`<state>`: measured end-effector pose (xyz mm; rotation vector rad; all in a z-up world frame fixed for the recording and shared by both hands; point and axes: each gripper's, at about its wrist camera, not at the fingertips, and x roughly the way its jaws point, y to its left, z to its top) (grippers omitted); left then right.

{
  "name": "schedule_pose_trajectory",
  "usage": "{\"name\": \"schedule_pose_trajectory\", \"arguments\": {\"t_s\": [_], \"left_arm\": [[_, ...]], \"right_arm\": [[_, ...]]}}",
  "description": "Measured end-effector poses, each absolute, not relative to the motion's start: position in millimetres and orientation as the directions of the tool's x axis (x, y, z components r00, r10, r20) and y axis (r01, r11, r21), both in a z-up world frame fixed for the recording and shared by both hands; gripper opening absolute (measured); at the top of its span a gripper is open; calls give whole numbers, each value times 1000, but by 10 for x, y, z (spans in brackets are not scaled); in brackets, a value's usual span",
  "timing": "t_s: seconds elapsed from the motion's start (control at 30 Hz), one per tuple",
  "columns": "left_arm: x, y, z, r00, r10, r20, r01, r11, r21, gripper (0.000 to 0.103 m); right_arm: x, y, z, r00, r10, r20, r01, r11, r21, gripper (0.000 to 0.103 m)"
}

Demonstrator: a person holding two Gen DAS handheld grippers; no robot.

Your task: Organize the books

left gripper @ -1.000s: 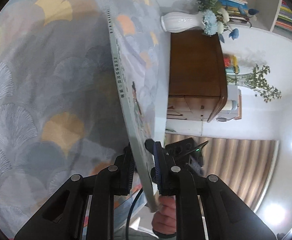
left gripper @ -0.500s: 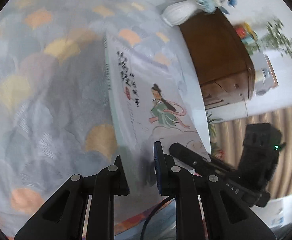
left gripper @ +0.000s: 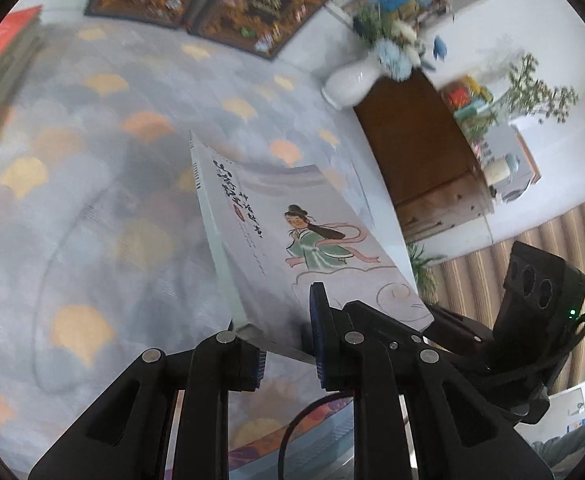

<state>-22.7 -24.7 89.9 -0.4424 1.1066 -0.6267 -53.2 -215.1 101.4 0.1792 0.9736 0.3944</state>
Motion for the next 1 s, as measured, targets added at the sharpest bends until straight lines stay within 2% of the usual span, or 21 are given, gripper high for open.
{"name": "schedule_pose_trajectory", "arguments": {"t_s": [0.27, 0.47, 0.63, 0.77, 1.0], "left_arm": [[-64, 730, 1330, 446, -660, -605, 239, 739, -630, 16], [129, 1602, 1490, 562, -595, -575, 187, 768, -612, 16], [281, 2250, 1435, 617, -530, -582, 112, 791, -601, 16], [429, 2667, 1352, 641, -496, -585, 61, 793, -606, 16], [750, 2984, 1203, 657, -488, -574, 14, 769, -639, 18]], "right_arm": [[-215, -1316, 1375, 538, 460, -706, -342, 885, 316, 27], [202, -373, 1531, 537, 508, -674, -449, 848, 282, 27], [540, 414, 1486, 505, 529, -682, -521, 817, 248, 27], [853, 753, 1476, 463, 559, -688, -536, 795, 285, 28], [1340, 1106, 1463, 446, 537, -716, -524, 805, 278, 28]]}}
